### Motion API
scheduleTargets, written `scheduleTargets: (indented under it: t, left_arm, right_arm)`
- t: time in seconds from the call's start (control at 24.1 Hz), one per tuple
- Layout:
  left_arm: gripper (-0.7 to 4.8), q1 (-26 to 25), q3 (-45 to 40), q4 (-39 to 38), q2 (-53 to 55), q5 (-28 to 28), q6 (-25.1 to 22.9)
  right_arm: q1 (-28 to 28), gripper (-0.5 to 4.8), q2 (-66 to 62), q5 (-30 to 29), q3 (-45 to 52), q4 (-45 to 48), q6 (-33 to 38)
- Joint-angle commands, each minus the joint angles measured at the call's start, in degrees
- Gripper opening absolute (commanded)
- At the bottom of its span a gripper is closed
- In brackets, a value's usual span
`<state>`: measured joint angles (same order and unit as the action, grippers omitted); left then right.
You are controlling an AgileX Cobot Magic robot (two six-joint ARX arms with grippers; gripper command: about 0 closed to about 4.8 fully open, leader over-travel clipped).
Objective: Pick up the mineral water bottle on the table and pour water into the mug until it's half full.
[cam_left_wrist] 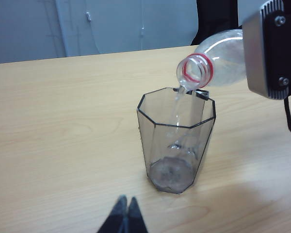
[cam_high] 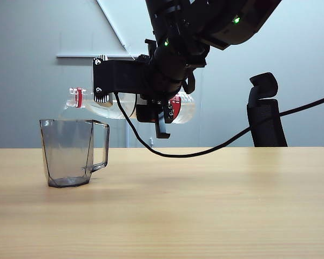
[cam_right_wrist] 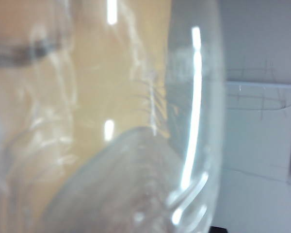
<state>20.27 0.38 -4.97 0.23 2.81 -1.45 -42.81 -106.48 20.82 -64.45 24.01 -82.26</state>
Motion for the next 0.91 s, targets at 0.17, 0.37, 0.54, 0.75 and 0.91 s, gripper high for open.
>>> scheduleTargets:
  t: [0.17, 0.37, 0.54, 0.75, 0.91]
  left_arm:
    - [-0.02, 0.0, 0.1, 0.8, 0.1, -0.1, 0.2]
    - [-0.02, 0.0, 0.1, 0.8, 0.1, -0.1, 0.2]
    - [-0.02, 0.0, 0.1, 0.8, 0.1, -0.1, 0.2]
    - [-0.02, 0.0, 0.1, 0.8, 0.1, -0.1, 0.2]
    - [-0.02, 0.0, 0.1, 0.8, 0.1, -0.1, 0.2]
  right_arm:
    - [0.0, 2.28, 0.9, 0.2, -0.9, 3.3, -1.1]
    - [0.0, 2.28, 0.9, 1.2, -0.9, 3.3, -2.3]
    - [0.1, 2.28, 0.9, 1.6, -0.9, 3.3, -2.3]
    - [0.1, 2.28, 0.9, 2.2, -0.9, 3.3, -3.8]
    - [0.1, 2.28, 0.9, 3.1, -0.9, 3.3, -3.8]
